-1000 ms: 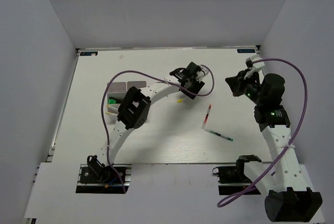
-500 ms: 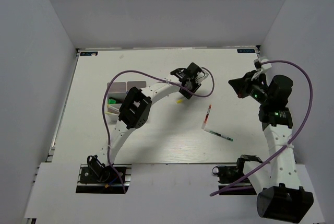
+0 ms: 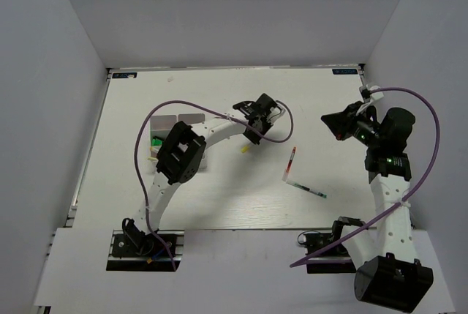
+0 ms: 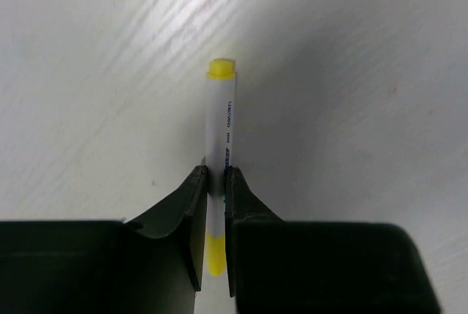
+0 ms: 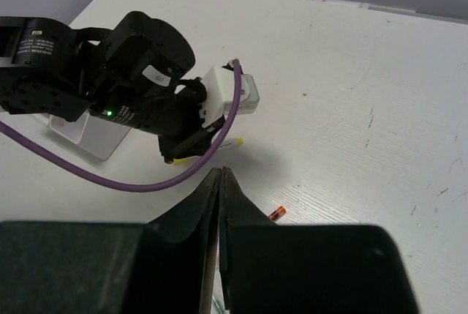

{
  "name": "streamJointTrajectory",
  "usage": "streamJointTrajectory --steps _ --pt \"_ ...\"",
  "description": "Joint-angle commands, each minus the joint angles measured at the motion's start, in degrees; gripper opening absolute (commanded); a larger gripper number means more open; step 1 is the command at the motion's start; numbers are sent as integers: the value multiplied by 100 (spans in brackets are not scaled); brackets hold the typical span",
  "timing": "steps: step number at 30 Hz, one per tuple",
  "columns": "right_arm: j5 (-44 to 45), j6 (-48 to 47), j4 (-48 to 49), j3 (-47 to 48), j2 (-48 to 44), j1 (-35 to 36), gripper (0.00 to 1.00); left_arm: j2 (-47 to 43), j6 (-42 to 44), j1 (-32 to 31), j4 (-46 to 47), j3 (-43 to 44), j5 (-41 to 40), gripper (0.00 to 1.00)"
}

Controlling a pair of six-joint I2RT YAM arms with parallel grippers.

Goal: Sort the stationery into containers
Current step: Grab a piece of stationery with the left arm, then place the stationery into the container

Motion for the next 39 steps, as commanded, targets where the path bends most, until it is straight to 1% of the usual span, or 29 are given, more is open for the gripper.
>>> streamJointTrajectory --steps 1,2,3,4,5,6,7,8,9,10,11,13,14,15,16,17,18,19,20,21,22,23,25,26,28,31,33,35,39 --pt "-371 83 284 -16 -36 -103 6 -948 -245 8 476 -560 86 6" --pt "-415 92 301 -34 -36 -103 10 -1150 -324 77 635 -710 147 3" --pt "-511 83 319 -43 -36 -112 13 -1595 -543 78 1028 -1103 209 1" --pt "-538 83 345 -34 -45 -147 16 -1852 -649 130 1284 -1368 262 0" --pt "-582 74 380 -112 -45 -156 23 -2142 -772 131 1574 -1979 262 0" --pt "-713 31 424 -148 -45 -174 26 -2728 -965 131 2203 -2307 105 0" --pt "-758 48 442 -209 -62 -182 28 -3030 -1071 131 2488 -2902 43 0" --pt "-784 39 608 -270 -63 -183 30 -3311 -1203 131 2752 -3187 42 0" --pt "-828 57 670 -289 -45 -191 30 -3584 -1378 131 3242 -3459 -158 0" --pt "-863 57 723 -323 -10 -200 30 -4117 -1476 131 3438 -3714 -290 0" --pt "-916 57 741 -350 25 -209 30 -4375 -1564 131 3614 -4178 -413 0" --pt "-1047 74 785 -368 122 -209 30 -4850 -1670 131 4035 -4576 -896 0" --pt "-1066 74 785 -368 174 -209 28 -5304 -1670 131 4177 -4970 -1089 0" --pt "-1092 83 811 -385 192 -209 27 -5526 -1722 183 4309 -5174 -1474 0" --pt "-1171 92 829 -403 218 -200 27 -5737 -1723 183 4606 -5594 -1722 0" --pt "-1197 101 855 -420 253 -200 27 -5948 -1723 183 4774 -5815 -1916 0" --pt "-1241 101 899 -438 280 -209 26 -6333 -1818 183 4889 -6009 -2422 0" --pt "-1329 66 943 -456 298 -200 26 -6520 -1880 183 5229 -6455 -2688 0" --pt "-1356 57 978 -482 315 -200 26 -6696 -1881 183 5398 -6677 -3204 0" --pt "-1382 31 970 -482 324 -191 26 -6863 -1968 183 5582 -6896 -3497 0" --pt "-1391 4 978 -508 298 -200 26 -7178 -1969 183 5958 -7316 -3752 0" --pt "-1408 -13 978 -508 324 -200 26 -7329 -2021 183 6093 -7486 -4311 0" --pt "-1382 -57 970 -509 263 -183 26 -7567 -1952 183 6400 -7916 -4737 0" --pt "-1374 -92 970 -517 263 -183 26 -7759 -1951 183 6497 -8005 -5113 0" --pt "-1347 -84 978 -526 201 -200 26 -7919 -1951 183 6647 -8225 -5466 0" --pt "-1330 -101 978 -535 166 -191 26 -8104 -1881 183 6972 -8489 -5766 0" --pt "-1347 -93 978 -543 166 -200 26 -8165 -1627 183 7349 -8681 -5916 0" --pt "-1356 -75 970 -535 201 -191 26 -8104 -1390 183 7718 -8805 -6084 0" --pt "-1356 -101 943 -526 219 -191 26 -7771 -1327 236 7930 -8946 -6320 0"
